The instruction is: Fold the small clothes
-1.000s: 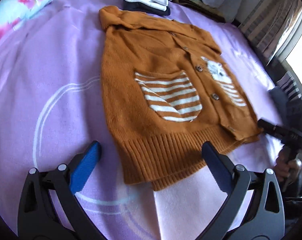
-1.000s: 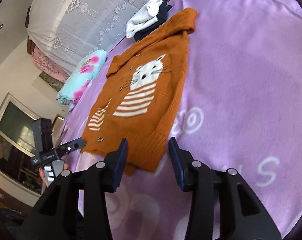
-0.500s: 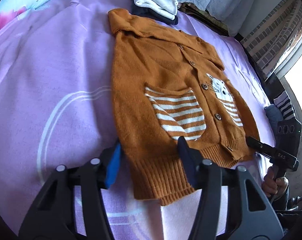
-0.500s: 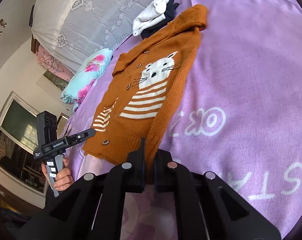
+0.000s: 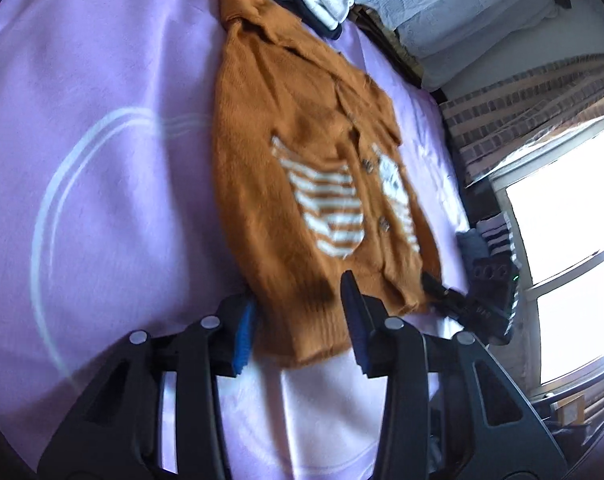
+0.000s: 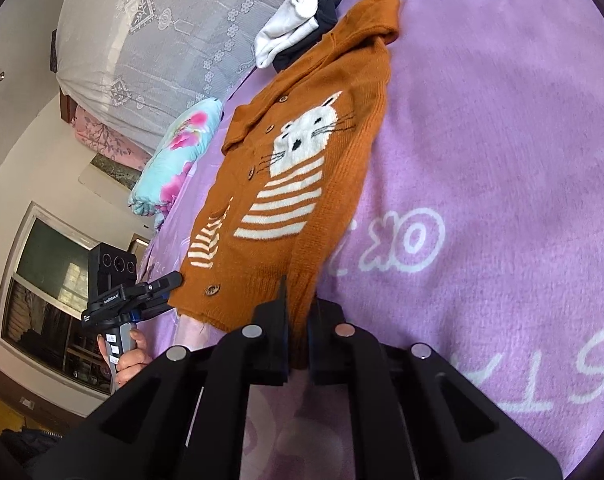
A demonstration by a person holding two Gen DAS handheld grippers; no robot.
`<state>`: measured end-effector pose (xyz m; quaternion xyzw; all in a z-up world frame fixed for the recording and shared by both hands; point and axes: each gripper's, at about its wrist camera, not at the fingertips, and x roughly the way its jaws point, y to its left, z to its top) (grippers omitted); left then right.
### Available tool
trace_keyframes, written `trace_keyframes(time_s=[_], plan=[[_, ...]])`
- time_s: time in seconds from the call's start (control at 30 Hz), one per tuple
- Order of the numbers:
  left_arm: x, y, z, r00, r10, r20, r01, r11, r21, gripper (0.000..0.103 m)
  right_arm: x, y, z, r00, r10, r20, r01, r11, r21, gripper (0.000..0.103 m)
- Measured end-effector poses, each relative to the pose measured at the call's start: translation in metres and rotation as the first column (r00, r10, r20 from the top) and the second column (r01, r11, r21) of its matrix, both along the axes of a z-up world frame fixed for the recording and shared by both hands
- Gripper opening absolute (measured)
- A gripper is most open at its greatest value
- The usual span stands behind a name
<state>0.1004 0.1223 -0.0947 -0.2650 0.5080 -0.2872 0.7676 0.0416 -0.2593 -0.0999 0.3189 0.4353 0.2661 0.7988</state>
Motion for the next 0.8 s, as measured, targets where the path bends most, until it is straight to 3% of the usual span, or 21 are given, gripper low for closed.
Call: trace_keyframes(time_s=[0.1,0.17,0.3,0.43,0.63,0.8], plan=[[0.003,-0.003,0.005,0.999,0.030,0.022,-0.031,0.999,0.040,0.015,-0.007,0.004,0.014,0.996,-0.029,0.082,0.032,0.999,-0.040,0.006],[-0.005,-0.005,0.014,0.997,0.031,0.068,-0.036,0.997,0.073,0.011,-0.015,0.009,0.026,0.990,-0.023,0.140,0.034,0.996,-0.077,0.005],[-0.018,-0.005,0.042,0.985,0.037,0.167,-0.061,0.988,0.139,0.010,-0.019,0.008,0.043,0.983,-0.029,0.179,0.041,0.997,-0.065,0.005],[-0.004,-0.010,0.065,0.977,0.025,0.212,-0.065,0.981,0.182,0.010,-0.003,0.001,0.056,0.982,-0.028,0.189,0.031,0.999,-0.016,0.005],[0.056,-0.023,0.102,0.960,0.028,0.279,-0.097,0.967,0.237,0.010,0.045,-0.002,0.081,0.978,-0.022,0.207,0.020,1.000,0.015,0.005],[0.117,-0.038,0.112,0.954,0.046,0.296,-0.132,0.951,0.278,0.009,0.108,-0.002,0.090,0.985,-0.028,0.168,0.021,0.999,0.044,0.005]])
